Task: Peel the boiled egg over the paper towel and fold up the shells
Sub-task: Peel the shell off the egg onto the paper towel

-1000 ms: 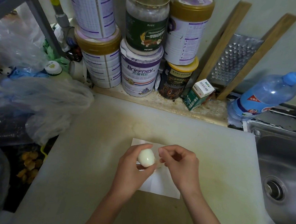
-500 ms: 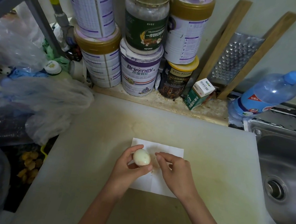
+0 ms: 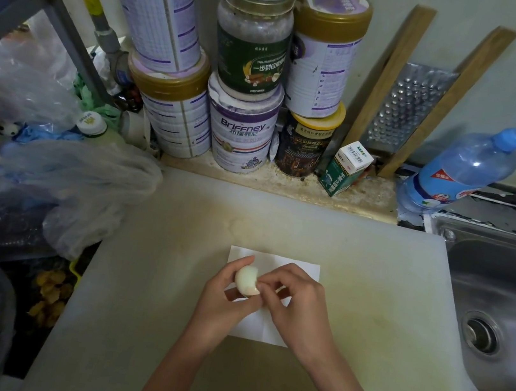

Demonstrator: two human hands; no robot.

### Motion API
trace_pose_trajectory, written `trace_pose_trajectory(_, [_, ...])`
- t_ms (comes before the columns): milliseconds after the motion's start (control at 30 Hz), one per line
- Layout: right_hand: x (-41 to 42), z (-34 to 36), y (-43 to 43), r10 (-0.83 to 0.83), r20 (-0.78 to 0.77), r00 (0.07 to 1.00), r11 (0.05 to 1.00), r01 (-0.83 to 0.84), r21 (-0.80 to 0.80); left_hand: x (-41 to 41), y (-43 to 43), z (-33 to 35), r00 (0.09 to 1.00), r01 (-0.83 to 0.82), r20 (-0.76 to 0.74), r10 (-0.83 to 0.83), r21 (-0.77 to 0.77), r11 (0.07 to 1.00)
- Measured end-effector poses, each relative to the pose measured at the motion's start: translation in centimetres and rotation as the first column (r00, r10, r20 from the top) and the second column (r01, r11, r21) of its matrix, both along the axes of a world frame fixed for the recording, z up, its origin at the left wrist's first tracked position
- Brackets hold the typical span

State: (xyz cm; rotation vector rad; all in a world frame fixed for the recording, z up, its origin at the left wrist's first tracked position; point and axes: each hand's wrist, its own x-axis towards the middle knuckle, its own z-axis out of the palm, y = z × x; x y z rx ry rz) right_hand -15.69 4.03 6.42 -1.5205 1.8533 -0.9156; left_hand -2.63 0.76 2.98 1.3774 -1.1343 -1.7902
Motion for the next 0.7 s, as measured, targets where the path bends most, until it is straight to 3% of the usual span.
trace_pose_trajectory(100, [-0.2,0.0,0.0,0.007,-0.053,0.999,1.0,-0.007,-0.012,-0.1,-0.1,0.1,1.0,0.001,0.001,-0.001,0.002,1.0])
trace_pose_trajectory(200, [-1.1,-0.4,-0.4,-0.116,-0.023,0.993,0.993,0.116,0.016,-0.1,-0.2,0.1,1.0,-0.031,0.003,0.031,0.016,0.999])
trace_pose_trajectory(433, [-2.6,-2.2,-0.6,-0.141,-0.072,0.987,0.943,0.156,0.293,0.6,-0.2,0.0,0.995,-0.055,0.077,0.055,-0.007,0.998])
trace_pose_trajectory(633, [-2.0,-2.6,0.1,0.011,-0.089,0.996,0.933,0.022,0.359,0.7,-0.1,-0.3,0.994,-0.043,0.102,0.047,-0.044,0.998])
trace_pose_trajectory(700, [-2.0,-2.1,0.2,-0.022,-0.047,0.999,0.945,0.036,0.324,0.7,0.0,-0.4,0.993,-0.021,0.117,0.029,-0.064,0.998])
